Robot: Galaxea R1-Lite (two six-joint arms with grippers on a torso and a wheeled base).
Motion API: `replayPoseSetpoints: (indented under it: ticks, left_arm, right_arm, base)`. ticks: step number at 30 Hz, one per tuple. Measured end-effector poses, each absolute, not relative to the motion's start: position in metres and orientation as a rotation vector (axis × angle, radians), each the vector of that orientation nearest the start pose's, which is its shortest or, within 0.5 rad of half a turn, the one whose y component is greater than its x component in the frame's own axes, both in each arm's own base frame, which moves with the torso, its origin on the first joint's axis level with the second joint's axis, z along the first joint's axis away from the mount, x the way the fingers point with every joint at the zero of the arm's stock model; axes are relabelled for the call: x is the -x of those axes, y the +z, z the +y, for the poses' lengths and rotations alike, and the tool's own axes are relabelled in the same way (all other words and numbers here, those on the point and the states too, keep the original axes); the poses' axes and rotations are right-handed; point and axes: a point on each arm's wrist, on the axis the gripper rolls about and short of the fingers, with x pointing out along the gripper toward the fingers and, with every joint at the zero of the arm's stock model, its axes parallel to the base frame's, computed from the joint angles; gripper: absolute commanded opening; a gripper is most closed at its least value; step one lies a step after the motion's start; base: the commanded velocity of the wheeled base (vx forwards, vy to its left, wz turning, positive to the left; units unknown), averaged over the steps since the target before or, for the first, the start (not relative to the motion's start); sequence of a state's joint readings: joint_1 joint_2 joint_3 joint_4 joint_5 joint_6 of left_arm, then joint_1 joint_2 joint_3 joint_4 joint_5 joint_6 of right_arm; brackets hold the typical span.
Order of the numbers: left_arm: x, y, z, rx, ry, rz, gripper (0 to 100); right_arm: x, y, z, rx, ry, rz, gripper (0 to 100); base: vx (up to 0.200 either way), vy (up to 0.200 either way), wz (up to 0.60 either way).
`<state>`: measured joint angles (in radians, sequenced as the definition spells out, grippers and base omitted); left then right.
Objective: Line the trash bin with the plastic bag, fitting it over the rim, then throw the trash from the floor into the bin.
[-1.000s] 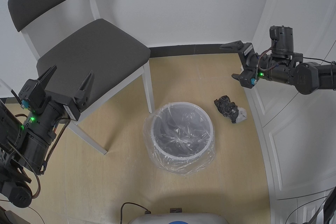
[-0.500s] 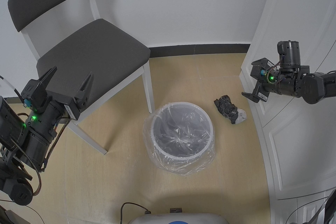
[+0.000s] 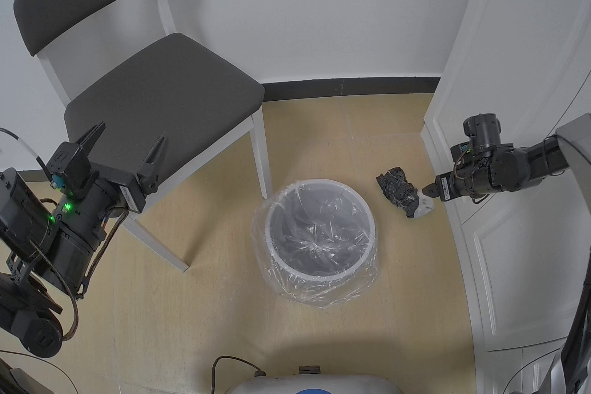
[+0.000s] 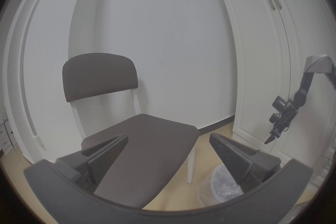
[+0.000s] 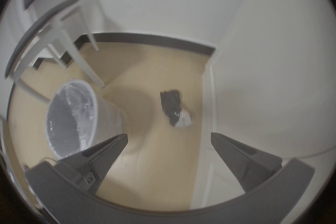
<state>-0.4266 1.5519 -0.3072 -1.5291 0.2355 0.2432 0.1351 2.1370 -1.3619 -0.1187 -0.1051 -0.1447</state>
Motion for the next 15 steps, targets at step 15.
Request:
replayPoseSetpoints:
  ticks: [15]
  left_arm:
    - [-0.207,0.183,-0.087,-0.156,-0.157,-0.271,100]
  right_arm:
    - [-0.53,0.014,0.016,-0.128,0.099,0.659,100]
  base:
    - [0.0,0.0,0.0]
